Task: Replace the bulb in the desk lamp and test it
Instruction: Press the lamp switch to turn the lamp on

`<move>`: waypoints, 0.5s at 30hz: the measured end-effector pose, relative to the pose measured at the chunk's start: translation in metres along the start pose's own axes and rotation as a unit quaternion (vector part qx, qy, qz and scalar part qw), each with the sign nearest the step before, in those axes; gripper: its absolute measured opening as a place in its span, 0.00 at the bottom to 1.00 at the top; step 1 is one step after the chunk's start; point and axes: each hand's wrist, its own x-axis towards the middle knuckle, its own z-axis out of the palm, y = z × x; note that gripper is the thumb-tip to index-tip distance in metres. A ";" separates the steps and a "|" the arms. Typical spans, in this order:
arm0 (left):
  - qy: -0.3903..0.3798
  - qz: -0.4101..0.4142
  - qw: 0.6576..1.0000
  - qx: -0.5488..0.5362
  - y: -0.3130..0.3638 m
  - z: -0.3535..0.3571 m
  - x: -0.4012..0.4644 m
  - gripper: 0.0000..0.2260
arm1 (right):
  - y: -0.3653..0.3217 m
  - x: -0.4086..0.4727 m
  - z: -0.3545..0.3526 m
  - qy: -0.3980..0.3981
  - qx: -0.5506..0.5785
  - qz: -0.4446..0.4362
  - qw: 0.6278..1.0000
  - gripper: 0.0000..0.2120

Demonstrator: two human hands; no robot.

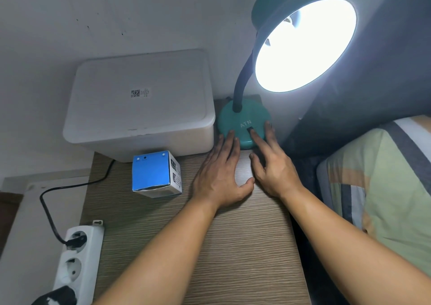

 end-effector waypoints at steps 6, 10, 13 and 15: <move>0.001 -0.002 1.000 -0.003 -0.001 0.000 0.000 0.43 | 0.002 0.000 0.001 -0.001 0.000 0.000 1.000 0.27; 0.001 0.001 1.000 -0.005 0.000 -0.001 0.000 0.43 | 0.002 0.000 0.001 -0.005 0.002 -0.001 1.000 0.28; 0.001 0.002 1.000 -0.003 0.000 -0.001 0.000 0.43 | 0.002 0.000 0.000 -0.004 0.001 -0.002 1.000 0.28; 0.002 0.002 1.000 -0.001 0.000 -0.001 0.000 0.44 | 0.002 0.000 0.000 -0.001 0.003 -0.005 1.000 0.28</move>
